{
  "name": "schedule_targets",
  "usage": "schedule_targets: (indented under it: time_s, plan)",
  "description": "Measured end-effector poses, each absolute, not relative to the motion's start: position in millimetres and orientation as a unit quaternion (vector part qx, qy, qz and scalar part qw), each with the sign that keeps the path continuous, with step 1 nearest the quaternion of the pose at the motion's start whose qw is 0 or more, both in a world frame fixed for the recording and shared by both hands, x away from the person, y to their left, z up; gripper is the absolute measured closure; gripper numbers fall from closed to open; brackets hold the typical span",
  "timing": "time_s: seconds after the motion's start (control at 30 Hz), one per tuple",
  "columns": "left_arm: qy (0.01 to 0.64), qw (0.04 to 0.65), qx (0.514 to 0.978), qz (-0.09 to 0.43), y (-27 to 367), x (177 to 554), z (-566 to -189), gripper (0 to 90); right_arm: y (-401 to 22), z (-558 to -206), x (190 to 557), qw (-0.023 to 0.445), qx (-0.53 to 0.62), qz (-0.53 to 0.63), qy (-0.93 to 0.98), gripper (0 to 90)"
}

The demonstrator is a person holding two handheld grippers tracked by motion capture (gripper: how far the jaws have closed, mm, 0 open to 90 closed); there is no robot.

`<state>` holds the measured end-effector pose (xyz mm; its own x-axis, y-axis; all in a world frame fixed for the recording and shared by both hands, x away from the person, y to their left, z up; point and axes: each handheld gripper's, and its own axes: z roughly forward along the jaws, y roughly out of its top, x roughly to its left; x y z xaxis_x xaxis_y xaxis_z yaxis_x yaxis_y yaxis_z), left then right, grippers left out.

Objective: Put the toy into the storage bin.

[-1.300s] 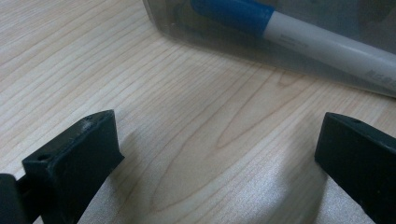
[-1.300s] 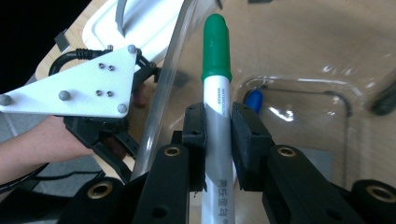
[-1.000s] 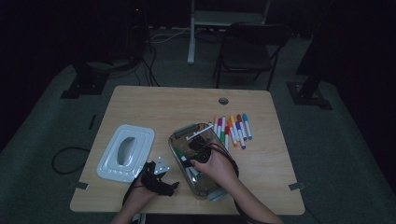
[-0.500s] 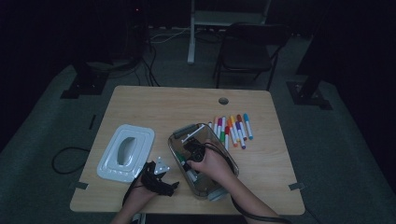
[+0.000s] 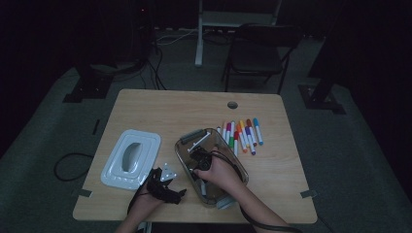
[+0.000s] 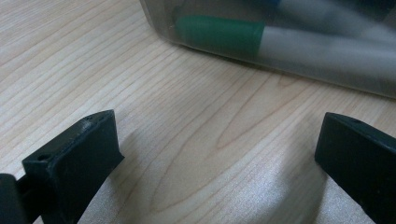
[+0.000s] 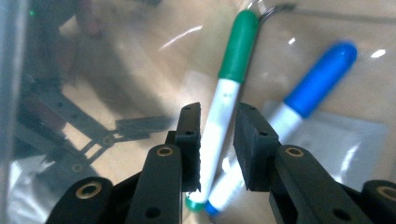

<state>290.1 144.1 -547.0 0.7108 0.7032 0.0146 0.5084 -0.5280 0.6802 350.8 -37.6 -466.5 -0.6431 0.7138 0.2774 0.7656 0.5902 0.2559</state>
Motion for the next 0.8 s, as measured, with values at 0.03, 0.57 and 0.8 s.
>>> schedule_targets:
  time_s: [0.03, 0.57, 0.8]
  plan:
    - [0.351, 0.335, 0.862, 0.145, 144, 290, -547, 0.5, -39, -463, 350, 0.064, -0.410, -0.189, -0.890, 68.6]
    - [0.351, 0.335, 0.862, 0.145, 144, 290, -547, 0.5, -101, -407, 341, -0.053, -0.370, -0.320, -0.870, 53.7]
    - [0.351, 0.335, 0.862, 0.145, 144, 290, -547, 0.5, -135, -393, 340, -0.082, -0.389, -0.356, -0.846, 52.4]
